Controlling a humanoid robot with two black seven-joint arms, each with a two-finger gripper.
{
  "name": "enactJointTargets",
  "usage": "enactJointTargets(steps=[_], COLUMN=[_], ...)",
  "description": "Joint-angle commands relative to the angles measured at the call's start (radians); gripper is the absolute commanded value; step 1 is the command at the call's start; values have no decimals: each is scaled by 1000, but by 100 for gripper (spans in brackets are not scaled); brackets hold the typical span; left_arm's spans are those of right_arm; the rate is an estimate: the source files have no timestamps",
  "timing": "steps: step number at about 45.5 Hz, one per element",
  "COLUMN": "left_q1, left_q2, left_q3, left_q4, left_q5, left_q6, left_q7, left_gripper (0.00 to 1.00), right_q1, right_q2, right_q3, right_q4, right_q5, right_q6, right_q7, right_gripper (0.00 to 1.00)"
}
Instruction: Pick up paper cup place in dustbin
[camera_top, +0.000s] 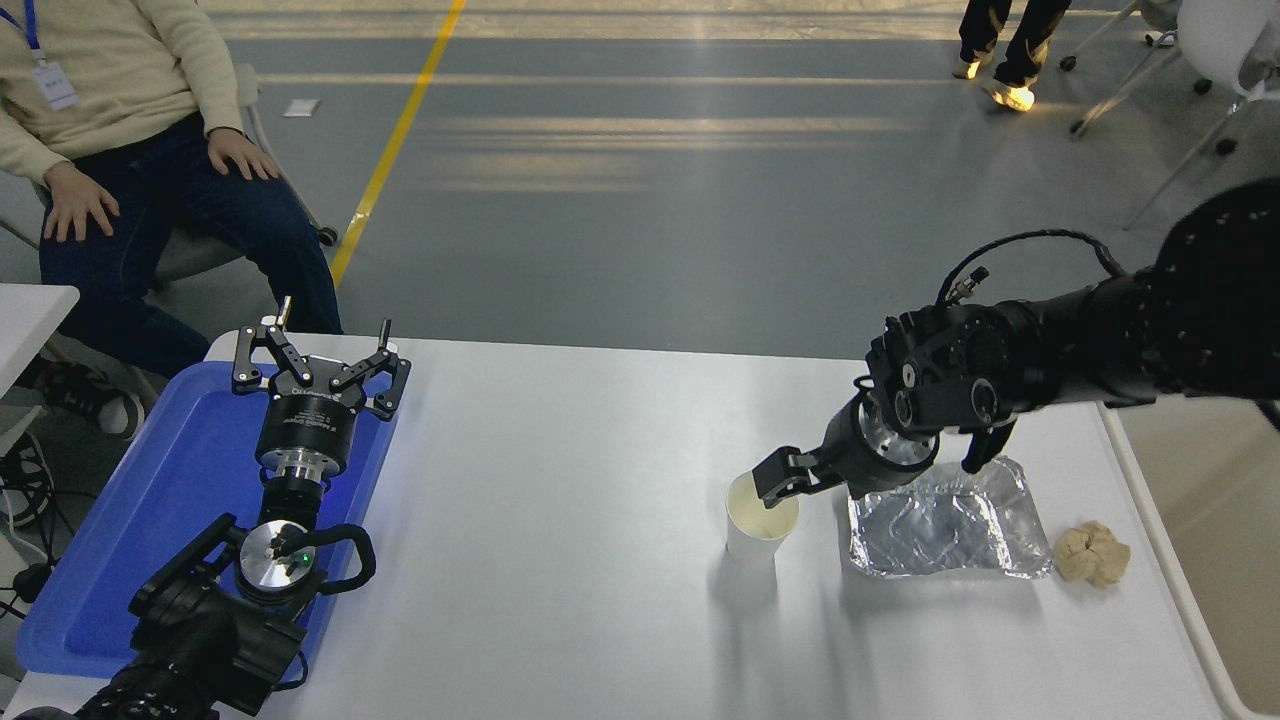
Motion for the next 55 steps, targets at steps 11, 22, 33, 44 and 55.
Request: enactJointTargets(steps=[11, 22, 33, 44, 55], left_q1=[1, 2, 2, 2, 2], left_q2=[2, 2, 2, 2, 2], left_q3=[-2, -2, -2, -2, 0], left_q4=[0, 0, 0, 0, 0], left_q5=[0, 0, 0, 0, 0], left_q6=[0, 0, 0, 0, 0], left_q7=[-1, -1, -1, -1, -1], left_gripper=[100, 100, 100, 100, 100], right_q1=[-172, -209, -215, -214, -192], right_q2=[4, 7, 9, 9, 9], right_q3=[27, 22, 20, 19, 14], right_q4=[-152, -186, -194, -192, -184], right_q5=[-123, -125, -125, -148, -148], right_q6=[-67, -70, -85, -104, -107], right_q7=[-5, -5, -4, 3, 3], right_gripper=[100, 99, 62, 0, 0])
